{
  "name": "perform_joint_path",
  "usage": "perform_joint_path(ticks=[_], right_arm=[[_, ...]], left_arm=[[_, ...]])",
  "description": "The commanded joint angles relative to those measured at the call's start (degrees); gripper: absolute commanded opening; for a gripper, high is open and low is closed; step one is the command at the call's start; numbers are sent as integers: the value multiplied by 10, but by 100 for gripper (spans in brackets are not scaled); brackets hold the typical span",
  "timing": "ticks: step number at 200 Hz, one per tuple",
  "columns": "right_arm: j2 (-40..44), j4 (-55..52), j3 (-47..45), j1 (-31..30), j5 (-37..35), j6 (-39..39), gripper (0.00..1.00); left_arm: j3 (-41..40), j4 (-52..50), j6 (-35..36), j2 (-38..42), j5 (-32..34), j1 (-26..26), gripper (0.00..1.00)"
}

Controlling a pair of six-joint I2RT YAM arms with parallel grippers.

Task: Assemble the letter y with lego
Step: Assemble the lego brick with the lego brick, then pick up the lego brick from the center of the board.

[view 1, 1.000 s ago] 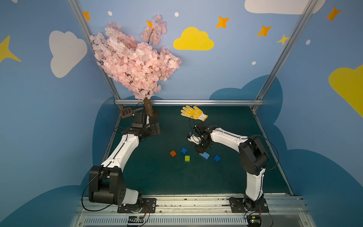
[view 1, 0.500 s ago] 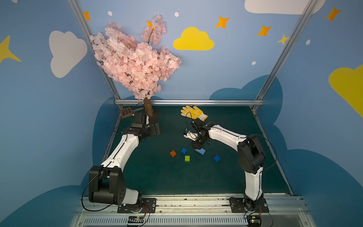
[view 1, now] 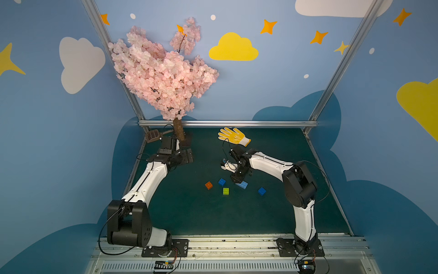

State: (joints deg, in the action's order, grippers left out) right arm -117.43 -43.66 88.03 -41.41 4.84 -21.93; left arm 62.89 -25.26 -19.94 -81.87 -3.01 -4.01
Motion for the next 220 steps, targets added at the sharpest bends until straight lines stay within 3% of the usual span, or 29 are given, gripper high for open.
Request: perform_joint_path(ticks=[1,35,86,110,220], right_arm=[[39,11,-13,-3,-8,15,46],[109,12,-32,-2,-39,40,51],[229,-36,-158,20,-137,210,53],[256,-35,-212,35,-148,240,54],[185,-44,-241,88,-117,252,59]], left_arm=[[16,-9,-2,-7,-2,3,100],[15,-10,-3,-6,-3,4,100],[17,-8,-3,-2,-12,4,100],[17,-12,-4,-2,-14,3,100],[17,-13,-3,-2,-12,3,100]])
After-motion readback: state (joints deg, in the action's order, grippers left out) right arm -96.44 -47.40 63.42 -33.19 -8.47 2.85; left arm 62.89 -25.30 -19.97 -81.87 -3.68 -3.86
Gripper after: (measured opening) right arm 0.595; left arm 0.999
